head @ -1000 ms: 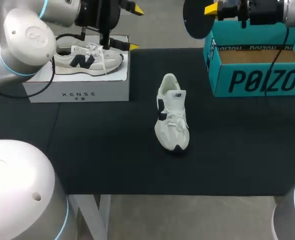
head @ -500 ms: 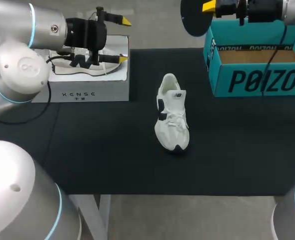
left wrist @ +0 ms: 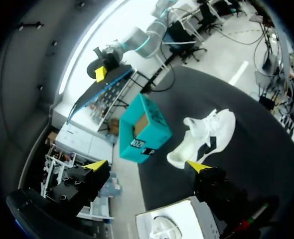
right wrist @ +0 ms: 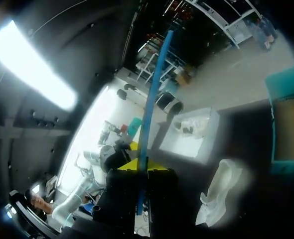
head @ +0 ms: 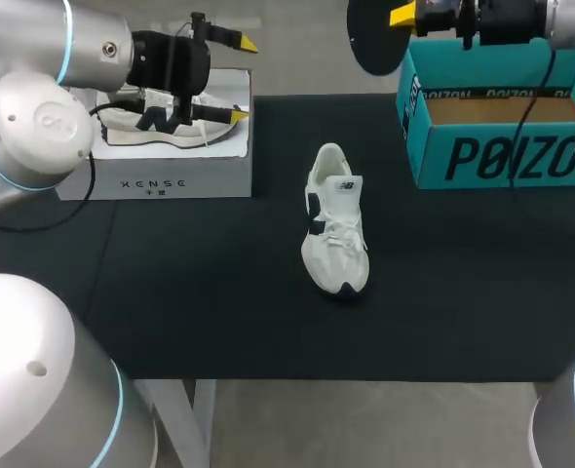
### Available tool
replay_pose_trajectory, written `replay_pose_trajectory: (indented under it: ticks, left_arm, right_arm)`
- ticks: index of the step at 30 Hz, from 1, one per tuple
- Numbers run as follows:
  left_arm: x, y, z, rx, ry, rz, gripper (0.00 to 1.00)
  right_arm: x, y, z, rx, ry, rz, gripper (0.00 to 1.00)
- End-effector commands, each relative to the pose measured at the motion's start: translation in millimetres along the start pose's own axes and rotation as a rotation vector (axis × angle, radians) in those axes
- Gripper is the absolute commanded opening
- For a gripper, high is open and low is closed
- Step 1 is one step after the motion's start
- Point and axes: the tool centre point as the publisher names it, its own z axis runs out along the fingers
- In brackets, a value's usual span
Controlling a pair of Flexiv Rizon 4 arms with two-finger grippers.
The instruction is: Take the shoe out of the shoebox, open the shoe tongue, remove and reinsert the insole, then place the shoe into the shoebox
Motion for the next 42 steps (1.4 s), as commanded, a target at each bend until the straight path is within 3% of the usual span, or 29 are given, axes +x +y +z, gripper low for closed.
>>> replay_pose_trajectory:
  ticks: [1, 22, 23, 26, 27, 29, 40, 42]
  left_arm:
    - [-1.3, 0.5, 0.8, -0.001, 0.004, 0.0, 1.0]
    - [-1.3, 0.5, 0.8, -0.001, 0.004, 0.0, 1.0]
    - [-1.3, 0.5, 0.8, -0.001, 0.004, 0.0, 1.0]
    - [-1.3, 0.5, 0.8, -0.001, 0.004, 0.0, 1.0]
    - [-1.3, 0.5, 0.8, -0.001, 0.004, 0.0, 1.0]
    - [-1.3, 0.5, 0.8, -0.001, 0.004, 0.0, 1.0]
    - [-1.3, 0.5, 0.8, -0.001, 0.004, 0.0, 1.0]
    - [-1.3, 0.5, 0.8, -0.001, 0.004, 0.0, 1.0]
  right_arm:
    - [0.0, 5.5, 1.8, 0.012, -0.005, 0.001, 0.0]
    - [-1.2, 6.0, 3.4, -0.008, 0.018, 0.021, 0.0]
    - [-3.4, 7.1, 8.2, -0.005, 0.076, -0.027, 0.0]
    - [-10.7, 10.8, 15.3, 0.004, 0.107, -0.245, 0.0]
    - [-15.3, 11.5, 16.3, 0.011, 0.067, -0.276, 0.0]
    - [-24.2, 15.0, 18.2, 0.102, -0.062, -0.295, 0.0]
    - [-24.2, 15.0, 18.2, 0.102, -0.062, -0.295, 0.0]
    - [-24.9, 18.4, 25.0, 0.139, -0.09, -0.39, 0.0]
